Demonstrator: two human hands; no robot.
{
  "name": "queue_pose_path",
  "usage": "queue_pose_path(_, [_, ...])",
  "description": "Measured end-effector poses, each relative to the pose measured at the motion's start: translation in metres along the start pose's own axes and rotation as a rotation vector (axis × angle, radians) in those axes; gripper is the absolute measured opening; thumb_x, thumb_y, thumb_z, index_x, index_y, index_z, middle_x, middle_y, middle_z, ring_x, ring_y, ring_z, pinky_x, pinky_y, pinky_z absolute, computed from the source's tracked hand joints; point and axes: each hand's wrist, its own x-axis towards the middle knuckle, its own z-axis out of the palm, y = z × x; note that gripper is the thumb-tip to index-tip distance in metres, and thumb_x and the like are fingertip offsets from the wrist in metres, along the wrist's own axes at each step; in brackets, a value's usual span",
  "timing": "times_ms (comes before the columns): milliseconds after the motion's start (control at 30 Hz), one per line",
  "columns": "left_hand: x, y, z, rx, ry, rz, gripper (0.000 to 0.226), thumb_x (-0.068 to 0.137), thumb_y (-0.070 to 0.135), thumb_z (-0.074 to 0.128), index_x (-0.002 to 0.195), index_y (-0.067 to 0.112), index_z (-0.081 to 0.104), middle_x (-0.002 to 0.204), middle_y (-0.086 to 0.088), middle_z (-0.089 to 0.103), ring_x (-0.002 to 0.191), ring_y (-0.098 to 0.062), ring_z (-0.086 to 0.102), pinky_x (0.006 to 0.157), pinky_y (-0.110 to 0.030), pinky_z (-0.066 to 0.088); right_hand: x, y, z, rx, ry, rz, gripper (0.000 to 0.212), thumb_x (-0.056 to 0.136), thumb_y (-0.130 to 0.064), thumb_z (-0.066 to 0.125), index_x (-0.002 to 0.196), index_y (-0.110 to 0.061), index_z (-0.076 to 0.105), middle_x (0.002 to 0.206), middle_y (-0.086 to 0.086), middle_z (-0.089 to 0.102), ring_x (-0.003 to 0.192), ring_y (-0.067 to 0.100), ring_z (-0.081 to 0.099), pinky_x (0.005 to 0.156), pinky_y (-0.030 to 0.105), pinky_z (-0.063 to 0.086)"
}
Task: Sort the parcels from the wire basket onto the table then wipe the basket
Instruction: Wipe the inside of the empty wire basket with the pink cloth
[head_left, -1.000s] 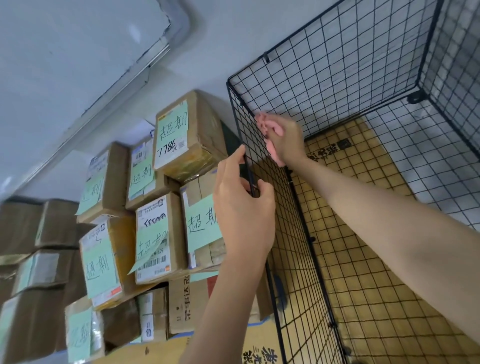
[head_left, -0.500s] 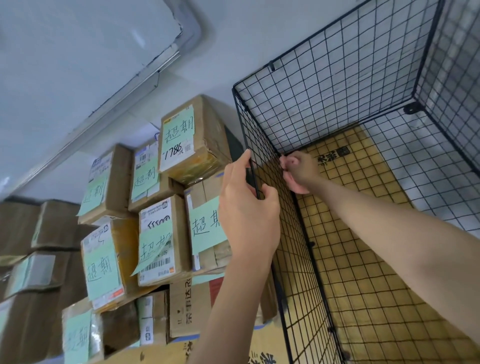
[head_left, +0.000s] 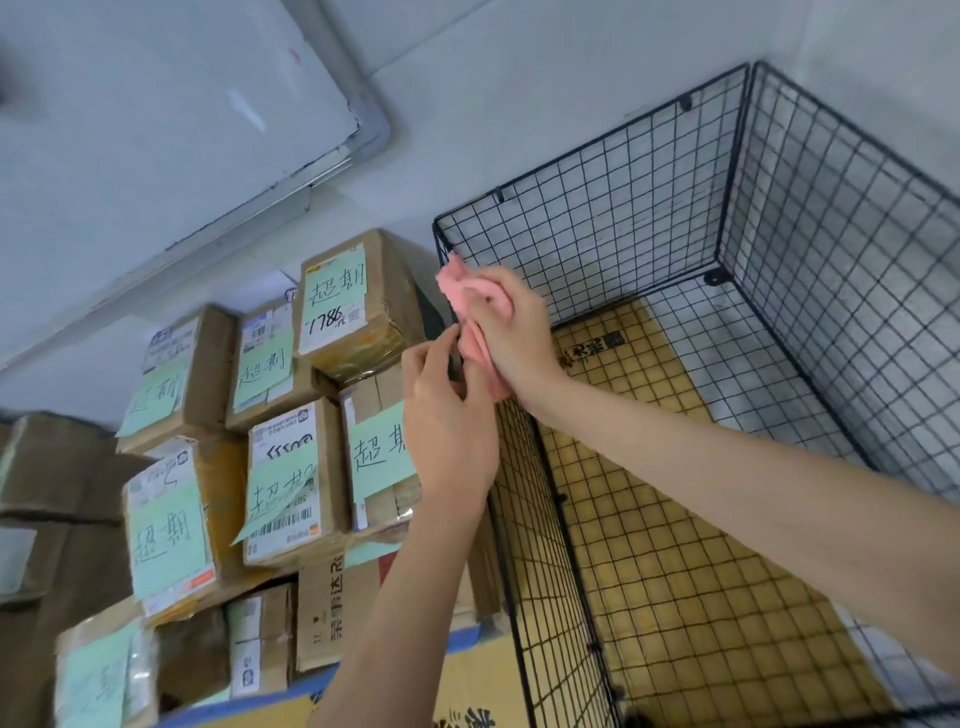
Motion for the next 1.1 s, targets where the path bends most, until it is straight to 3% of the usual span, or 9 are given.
queue_pose_path(167, [-0.002, 0.005, -0.005, 0.071, -0.059, -0.001, 0.045, 0.096, 0.028, 0.053, 0.141, 0.026, 0.050, 0.121, 0.014, 0.045, 0.093, -0.009, 0.056, 0.076, -0.031, 0.051, -0.025, 0.036, -0.015, -0.131, 0.012, 0.025, 0.017, 0.092, -0.038, 0.066, 0.103, -0.025, 0.067, 0.102, -0.009, 0.070, 0.096, 0.009, 0.066, 0.085, 0.038, 0.057])
queue_pose_path(333, [-0.012, 0.003, -0.007, 0.149, -0.097, 0.041, 0.057, 0.094, 0.028, 0.054, 0.149, 0.023, 0.039, 0.133, 0.006, 0.046, 0.112, -0.019, 0.054, 0.086, -0.041, 0.053, -0.041, 0.095, -0.029, -0.364, 0.026, 0.135, 0.026, 0.096, -0.043, 0.060, 0.107, -0.021, 0.065, 0.102, -0.006, 0.067, 0.098, 0.012, 0.063, 0.089, 0.041, 0.055])
queue_pose_path(533, [-0.045, -0.006, -0.023, 0.209, -0.110, 0.093, 0.055, 0.093, 0.026, 0.056, 0.147, 0.024, 0.042, 0.140, 0.011, 0.047, 0.127, -0.011, 0.041, 0.093, -0.023, 0.036, -0.054, 0.145, -0.045, -0.515, -0.009, 0.288, 0.023, 0.098, -0.032, 0.055, 0.116, -0.019, 0.062, 0.112, -0.002, 0.063, 0.102, 0.016, 0.065, 0.083, 0.028, 0.056])
queue_pose_path(700, [-0.067, -0.008, -0.032, 0.232, -0.100, 0.119, 0.054, 0.093, 0.025, 0.058, 0.145, 0.023, 0.045, 0.140, 0.011, 0.048, 0.130, -0.008, 0.039, 0.094, -0.019, 0.033, -0.062, 0.164, -0.051, -0.784, -0.082, 0.324, 0.029, 0.099, -0.025, 0.055, 0.126, -0.016, 0.060, 0.123, 0.002, 0.057, 0.108, 0.019, 0.059, 0.089, 0.030, 0.051])
queue_pose_path(767, [-0.073, -0.008, -0.033, 0.233, -0.099, 0.107, 0.053, 0.093, 0.025, 0.058, 0.145, 0.023, 0.045, 0.141, 0.011, 0.047, 0.131, -0.007, 0.039, 0.092, -0.018, 0.033, -0.064, 0.163, -0.052, -0.738, -0.060, 0.350, 0.024, 0.098, -0.025, 0.057, 0.121, -0.019, 0.061, 0.120, 0.000, 0.060, 0.106, 0.018, 0.061, 0.091, 0.034, 0.053])
queue_pose_path(867, [-0.076, -0.006, -0.033, 0.220, -0.091, 0.110, 0.053, 0.093, 0.025, 0.058, 0.144, 0.023, 0.046, 0.140, 0.010, 0.049, 0.130, -0.008, 0.041, 0.090, -0.017, 0.033, -0.065, 0.167, -0.057, -0.400, -0.017, 0.489, 0.009, 0.093, -0.030, 0.064, 0.101, -0.027, 0.064, 0.105, -0.001, 0.069, 0.100, 0.020, 0.068, 0.089, 0.048, 0.057])
queue_pose_path(967, [-0.074, -0.006, -0.033, 0.214, -0.091, 0.091, 0.051, 0.092, 0.027, 0.057, 0.142, 0.025, 0.047, 0.136, 0.013, 0.050, 0.121, -0.011, 0.047, 0.085, -0.019, 0.035, -0.068, 0.166, -0.059, -0.131, 0.019, 0.547, 0.039, 0.077, -0.056, 0.074, 0.096, -0.022, 0.066, 0.105, 0.006, 0.071, 0.104, 0.026, 0.068, 0.094, 0.053, 0.054])
queue_pose_path(1033, [-0.072, -0.007, -0.032, 0.217, -0.083, 0.096, 0.050, 0.091, 0.030, 0.055, 0.140, 0.025, 0.050, 0.132, 0.012, 0.053, 0.115, -0.013, 0.049, 0.082, -0.022, 0.037, -0.072, 0.127, -0.049, -0.079, 0.051, 0.566, 0.032, 0.089, -0.049, 0.067, 0.098, -0.019, 0.065, 0.105, 0.005, 0.069, 0.102, 0.022, 0.067, 0.095, 0.048, 0.054])
queue_pose_path(1100, [-0.072, -0.007, -0.032, 0.213, -0.072, 0.102, 0.049, 0.090, 0.034, 0.051, 0.138, 0.023, 0.052, 0.130, 0.010, 0.055, 0.115, -0.014, 0.050, 0.081, -0.023, 0.037, -0.074, 0.099, -0.043, -0.096, 0.098, 0.539, 0.021, 0.099, -0.038, 0.056, 0.098, -0.019, 0.065, 0.101, 0.001, 0.069, 0.091, 0.012, 0.067, 0.083, 0.030, 0.056])
